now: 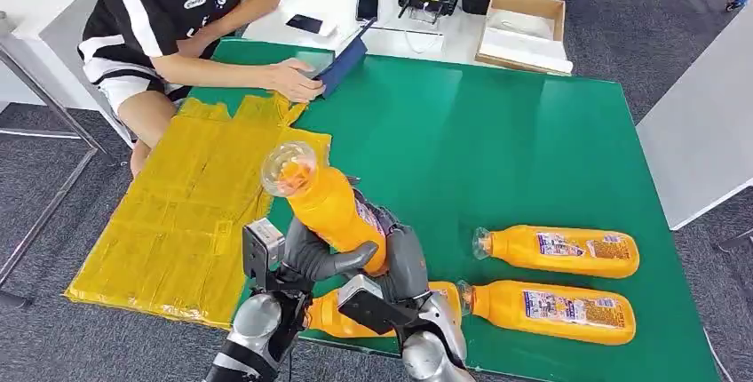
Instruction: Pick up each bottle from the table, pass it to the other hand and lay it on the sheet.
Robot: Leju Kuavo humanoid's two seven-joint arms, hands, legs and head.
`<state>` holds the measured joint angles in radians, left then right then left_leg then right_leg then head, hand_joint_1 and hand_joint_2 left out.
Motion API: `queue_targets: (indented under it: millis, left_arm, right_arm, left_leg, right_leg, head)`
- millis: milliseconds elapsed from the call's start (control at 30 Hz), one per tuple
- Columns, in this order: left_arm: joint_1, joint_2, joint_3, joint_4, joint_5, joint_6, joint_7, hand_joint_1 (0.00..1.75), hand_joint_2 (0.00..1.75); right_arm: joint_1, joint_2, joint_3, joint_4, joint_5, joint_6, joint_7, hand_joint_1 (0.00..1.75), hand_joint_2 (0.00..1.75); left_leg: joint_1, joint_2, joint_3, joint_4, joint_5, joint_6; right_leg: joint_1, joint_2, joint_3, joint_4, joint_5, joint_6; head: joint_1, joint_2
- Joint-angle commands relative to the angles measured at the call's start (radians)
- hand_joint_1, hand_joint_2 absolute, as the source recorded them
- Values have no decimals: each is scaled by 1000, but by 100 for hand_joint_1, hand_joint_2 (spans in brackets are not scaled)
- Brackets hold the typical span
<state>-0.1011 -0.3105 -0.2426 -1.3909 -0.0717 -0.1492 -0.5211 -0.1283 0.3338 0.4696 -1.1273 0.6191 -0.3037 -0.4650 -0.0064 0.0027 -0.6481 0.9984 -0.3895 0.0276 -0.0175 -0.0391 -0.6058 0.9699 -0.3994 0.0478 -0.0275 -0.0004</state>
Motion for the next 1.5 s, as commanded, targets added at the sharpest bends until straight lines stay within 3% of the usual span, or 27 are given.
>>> queue_targets:
  millis: [33,167,233,267,300,333,433,467,533,633,767,900,967,1000,1067,1133,1167,1233,1333,1500]
  left_arm:
    - [-53,-7,-8,1,1,-6,4,175,175]
    - [-43,-10,2,-25,19,-1,-1,175,175]
    - [-26,-33,37,-58,15,87,-2,175,175]
    - [-25,-39,45,-67,9,128,-7,175,175]
    - [-28,-39,53,-85,-30,215,-19,175,175]
    - [-37,-39,61,-102,-94,315,-31,175,175]
    - [-66,-17,90,-141,-250,474,-43,175,175]
    - [-93,9,103,-135,-490,658,-23,175,175]
    - [-130,50,139,-107,-716,740,30,175,175]
    - [-162,74,186,-5,-1009,847,105,175,175]
    - [-188,95,301,135,-1303,847,167,175,175]
    - [-211,137,382,206,-1399,847,203,175,175]
    - [-200,209,334,225,-1499,847,290,175,175]
    - [-205,302,221,275,-1499,847,413,175,175]
    - [-249,412,12,395,-1499,847,598,175,175]
    - [-268,412,-21,455,-1499,847,610,175,175]
    - [-283,416,-47,490,-1499,847,628,175,175]
    - [-301,372,-3,559,-1499,847,589,175,175]
    - [-319,368,-11,617,-1499,847,598,175,175]
    - [-325,331,11,697,-1488,847,552,175,175]
  right_arm:
    - [11,15,73,95,13,5,-4,175,175]
    - [20,15,63,91,10,-4,-5,175,175]
    - [39,15,47,63,2,-25,-9,175,175]
    - [46,15,40,48,0,-31,-9,138,175]
    - [60,15,24,12,-7,-41,-14,14,175]
    - [76,15,3,-31,-10,-49,-10,0,175]
    - [107,13,-57,-146,-8,-48,-8,0,175]
    - [125,-3,-69,-224,1,-87,-34,0,175]
    - [147,-33,-79,-339,41,-73,5,0,175]
    - [149,-51,-84,-368,63,-80,10,0,175]
    - [157,-80,-73,-389,47,-100,-15,0,175]
    - [180,-117,-61,-451,47,-114,-26,0,175]
    - [179,-132,-56,-456,36,-108,-29,0,175]
    - [171,-134,-54,-444,29,-104,-33,0,175]
    - [164,-136,-39,-424,33,-101,-41,0,175]
    - [153,-144,-10,-406,37,-97,-47,0,175]
    - [153,-145,4,-402,42,-92,-54,0,175]
    - [149,-151,24,-392,49,-90,-57,0,175]
    - [150,-154,29,-387,49,-90,-56,0,175]
    - [141,-154,34,-360,39,-69,-58,0,175]
  left_leg:
    - [1,0,7,1,-4,-3]
    - [1,0,6,1,-4,-3]
    - [1,0,2,0,-1,-1]
    - [1,0,5,0,-3,-2]
    - [2,-1,7,1,-4,-3]
    - [2,-2,4,1,-3,-2]
    - [1,-2,1,1,-1,-2]
    - [2,-2,3,2,-2,-2]
    - [1,-4,3,1,-2,-2]
    - [1,-4,5,0,-2,-2]
    - [1,2,8,-1,-2,-2]
    - [1,-1,9,-2,-2,-3]
    - [1,1,8,-2,-2,-2]
    - [0,2,5,-2,-1,-2]
    - [1,2,10,-2,-3,-3]
    - [1,-3,9,-3,-1,-3]
    - [0,0,4,-2,0,-2]
    - [1,2,4,-2,0,-2]
    - [2,1,10,-2,-2,-2]
    - [1,4,7,-1,-2,-2]
  right_leg:
    - [1,3,7,0,-4,-3]
    - [1,3,7,0,-4,-3]
    - [1,1,3,-1,-1,-1]
    - [1,2,6,0,-3,-2]
    - [1,3,8,0,-4,-3]
    - [1,1,5,0,-3,-2]
    - [1,0,2,0,-2,-2]
    - [1,1,3,1,-3,-3]
    - [1,-1,3,1,-3,-3]
    - [0,-1,6,0,-3,-3]
    - [0,5,8,-2,-2,-3]
    - [0,2,8,-2,-2,-3]
    - [0,4,7,-2,-2,-3]
    - [0,4,3,-2,0,-2]
    - [0,5,8,-2,-2,-4]
    - [0,0,9,-2,-3,-4]
    - [0,0,2,-1,-1,-2]
    - [0,1,2,-1,-1,-2]
    - [1,2,9,-2,-3,-3]
    - [0,4,6,-2,-2,-3]
  head:
    - [0,0]
    - [0,0]
    - [0,0]
    - [0,0]
    - [0,0]
    - [0,0]
    - [0,0]
    - [0,0]
    - [0,0]
    - [0,0]
    - [0,0]
    - [0,0]
    - [0,0]
    - [0,0]
    - [0,0]
    - [0,0]
    - [0,0]
    - [-1,0]
    - [0,0]
    - [0,0]
